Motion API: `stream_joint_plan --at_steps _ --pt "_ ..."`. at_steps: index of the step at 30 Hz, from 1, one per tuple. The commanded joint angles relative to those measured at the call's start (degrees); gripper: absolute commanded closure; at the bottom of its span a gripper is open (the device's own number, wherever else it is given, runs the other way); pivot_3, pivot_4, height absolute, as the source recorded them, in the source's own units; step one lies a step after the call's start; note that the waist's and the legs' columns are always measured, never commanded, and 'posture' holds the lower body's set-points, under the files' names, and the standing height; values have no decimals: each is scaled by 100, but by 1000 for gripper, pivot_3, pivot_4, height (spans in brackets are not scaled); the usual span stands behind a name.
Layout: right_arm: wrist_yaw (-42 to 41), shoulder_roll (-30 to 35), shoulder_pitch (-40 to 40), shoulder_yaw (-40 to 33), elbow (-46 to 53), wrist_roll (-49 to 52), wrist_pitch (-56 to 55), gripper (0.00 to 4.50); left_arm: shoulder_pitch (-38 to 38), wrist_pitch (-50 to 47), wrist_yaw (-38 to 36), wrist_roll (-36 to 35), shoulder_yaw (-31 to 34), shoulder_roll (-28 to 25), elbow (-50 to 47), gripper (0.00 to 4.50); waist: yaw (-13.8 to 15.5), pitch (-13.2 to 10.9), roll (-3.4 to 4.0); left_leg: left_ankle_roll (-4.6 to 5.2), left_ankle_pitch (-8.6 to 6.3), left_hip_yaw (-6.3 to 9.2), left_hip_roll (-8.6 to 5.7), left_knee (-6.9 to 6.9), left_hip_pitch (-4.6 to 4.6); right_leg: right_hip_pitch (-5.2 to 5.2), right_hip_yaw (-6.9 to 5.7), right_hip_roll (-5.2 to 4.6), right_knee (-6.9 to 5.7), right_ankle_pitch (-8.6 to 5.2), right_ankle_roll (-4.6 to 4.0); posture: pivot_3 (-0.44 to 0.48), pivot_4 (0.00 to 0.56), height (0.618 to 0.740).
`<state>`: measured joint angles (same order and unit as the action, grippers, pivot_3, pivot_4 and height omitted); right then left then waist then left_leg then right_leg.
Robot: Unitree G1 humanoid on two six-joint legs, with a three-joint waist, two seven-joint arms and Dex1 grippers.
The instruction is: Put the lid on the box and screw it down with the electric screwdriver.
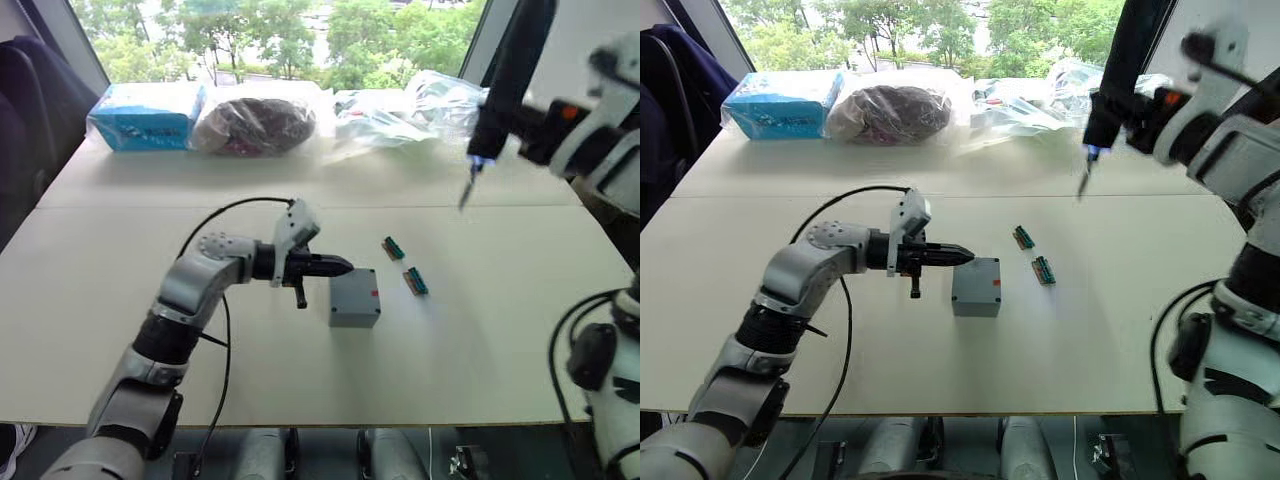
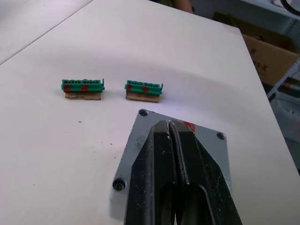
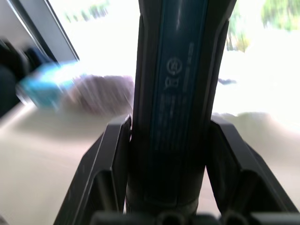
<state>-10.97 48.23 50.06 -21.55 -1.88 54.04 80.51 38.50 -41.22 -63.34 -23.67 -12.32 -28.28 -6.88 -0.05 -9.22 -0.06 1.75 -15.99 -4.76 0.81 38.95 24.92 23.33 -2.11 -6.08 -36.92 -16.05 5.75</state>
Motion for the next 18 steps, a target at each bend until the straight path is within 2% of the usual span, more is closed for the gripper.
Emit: stream_joint_plan --at_steps 1,6,18 --pt "-459 248 -103 67 -172 118 719 2693 104 -42 -355 -239 6 -294 -536 4500 -39 -4 7 0 0 0 0 -1 0 0 1 0 0 0 0 0 150 740" --pt "-1021 743 -391 498 -1092 -134 1183 2693 -80 -210 -693 -413 -199 -744 -1083 4500 -46 -25 35 1 0 -3 -1 4 25 25 3 23 -4 2 4 0 150 740" --pt "-1932 798 -592 1783 -1783 -1263 622 2693 -395 -214 -35 -444 -215 -458 -1378 4500 -48 -30 29 0 1 -1 5 15 26 25 10 45 -5 3 13 0 150 740"
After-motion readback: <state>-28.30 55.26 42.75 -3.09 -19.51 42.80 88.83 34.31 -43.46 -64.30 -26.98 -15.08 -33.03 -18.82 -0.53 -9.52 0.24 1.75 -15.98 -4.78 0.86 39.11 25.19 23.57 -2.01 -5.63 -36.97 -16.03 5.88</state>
